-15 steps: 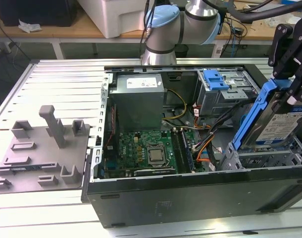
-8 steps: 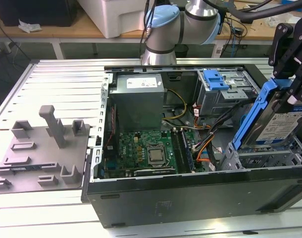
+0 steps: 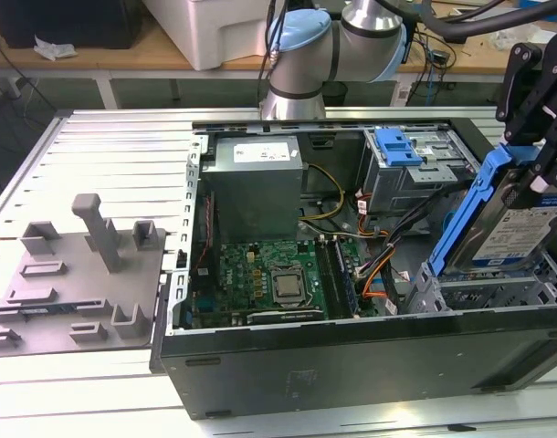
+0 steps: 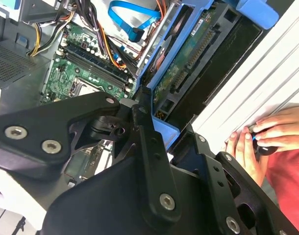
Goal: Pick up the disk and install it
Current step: 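Insert the disk into the insertion slot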
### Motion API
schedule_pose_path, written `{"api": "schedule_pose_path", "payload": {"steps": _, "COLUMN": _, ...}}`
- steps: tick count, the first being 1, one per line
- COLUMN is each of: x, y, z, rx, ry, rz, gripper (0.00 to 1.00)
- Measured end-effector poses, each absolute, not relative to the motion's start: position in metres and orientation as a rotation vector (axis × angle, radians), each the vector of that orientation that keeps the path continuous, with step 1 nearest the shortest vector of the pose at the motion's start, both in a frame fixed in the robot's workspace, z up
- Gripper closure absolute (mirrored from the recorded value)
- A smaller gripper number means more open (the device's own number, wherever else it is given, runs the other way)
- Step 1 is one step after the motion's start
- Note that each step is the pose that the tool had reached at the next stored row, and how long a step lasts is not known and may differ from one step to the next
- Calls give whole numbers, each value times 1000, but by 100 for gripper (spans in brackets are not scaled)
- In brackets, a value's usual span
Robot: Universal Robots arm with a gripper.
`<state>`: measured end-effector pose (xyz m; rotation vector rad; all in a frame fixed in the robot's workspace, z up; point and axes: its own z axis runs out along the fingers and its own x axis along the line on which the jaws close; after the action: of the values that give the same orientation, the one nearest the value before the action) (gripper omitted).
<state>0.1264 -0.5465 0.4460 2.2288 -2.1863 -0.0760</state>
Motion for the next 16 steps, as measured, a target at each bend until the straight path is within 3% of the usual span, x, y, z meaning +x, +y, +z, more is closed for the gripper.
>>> {"api": "schedule_pose_path", "payload": {"steps": 16, "x": 126, "y": -546, "z": 443, "rx": 2239, "ry": -2173, "rz": -73, "gripper": 63}}
